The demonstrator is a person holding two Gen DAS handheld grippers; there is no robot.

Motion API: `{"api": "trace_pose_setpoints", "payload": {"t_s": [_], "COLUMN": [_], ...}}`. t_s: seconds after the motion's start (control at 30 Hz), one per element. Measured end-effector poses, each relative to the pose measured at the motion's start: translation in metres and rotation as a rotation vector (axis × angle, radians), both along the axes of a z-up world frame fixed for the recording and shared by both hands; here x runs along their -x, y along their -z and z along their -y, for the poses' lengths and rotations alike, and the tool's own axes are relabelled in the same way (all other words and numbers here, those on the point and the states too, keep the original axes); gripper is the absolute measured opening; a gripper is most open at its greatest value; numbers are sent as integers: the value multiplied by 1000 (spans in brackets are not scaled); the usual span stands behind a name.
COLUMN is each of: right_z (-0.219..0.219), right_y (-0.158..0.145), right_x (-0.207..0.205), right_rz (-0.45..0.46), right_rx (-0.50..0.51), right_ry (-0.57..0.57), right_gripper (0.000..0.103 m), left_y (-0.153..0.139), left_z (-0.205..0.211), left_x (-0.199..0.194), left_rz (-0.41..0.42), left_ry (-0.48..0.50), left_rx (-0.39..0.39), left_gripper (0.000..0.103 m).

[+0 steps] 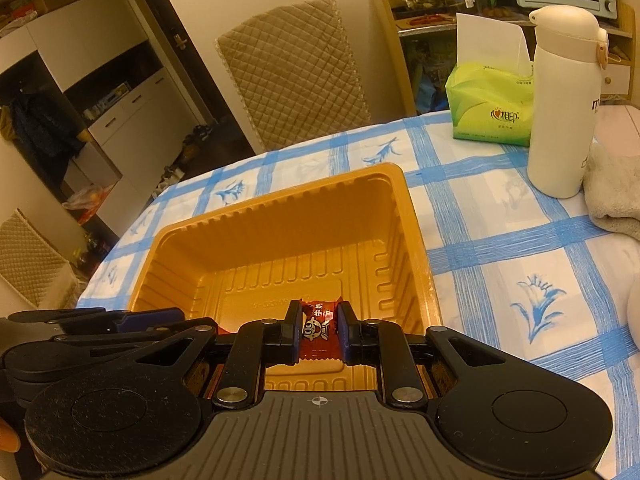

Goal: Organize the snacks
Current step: 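Open the left tool to drop the large red candy while the right tool drops its candy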

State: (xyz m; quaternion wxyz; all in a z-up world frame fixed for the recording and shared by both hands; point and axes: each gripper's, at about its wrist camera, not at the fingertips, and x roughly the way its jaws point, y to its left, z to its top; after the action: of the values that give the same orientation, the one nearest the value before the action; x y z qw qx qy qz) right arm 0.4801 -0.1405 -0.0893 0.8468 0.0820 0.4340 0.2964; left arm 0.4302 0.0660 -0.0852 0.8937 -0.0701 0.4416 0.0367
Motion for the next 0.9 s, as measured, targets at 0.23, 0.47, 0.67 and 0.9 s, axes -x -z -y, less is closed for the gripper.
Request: {"api": "trace_pose_setpoints", "payload": {"t_s": [0.23,0.47,0.67,0.9], "right_z": [-3,-8,-6,5], "right_y": [-1,-4,-10,-24], "right_x": [1,4,7,13], "right_rz": [3,13,28,50], "right_rx": [3,-1,-26,-49], "right_ry": [1,1,31,52], "right_gripper": [19,20,62,66], "left_y": [-5,-10,-18,-32], "left_z": [-5,-11,-14,-12], "left_x": [5,12,21,33], "left_rz": [8,19,46,75], "left_ry": [-4,-14,-15,-8], "left_rx": [-4,-5,-17,-27], "left_gripper": [34,44,64,76]}}
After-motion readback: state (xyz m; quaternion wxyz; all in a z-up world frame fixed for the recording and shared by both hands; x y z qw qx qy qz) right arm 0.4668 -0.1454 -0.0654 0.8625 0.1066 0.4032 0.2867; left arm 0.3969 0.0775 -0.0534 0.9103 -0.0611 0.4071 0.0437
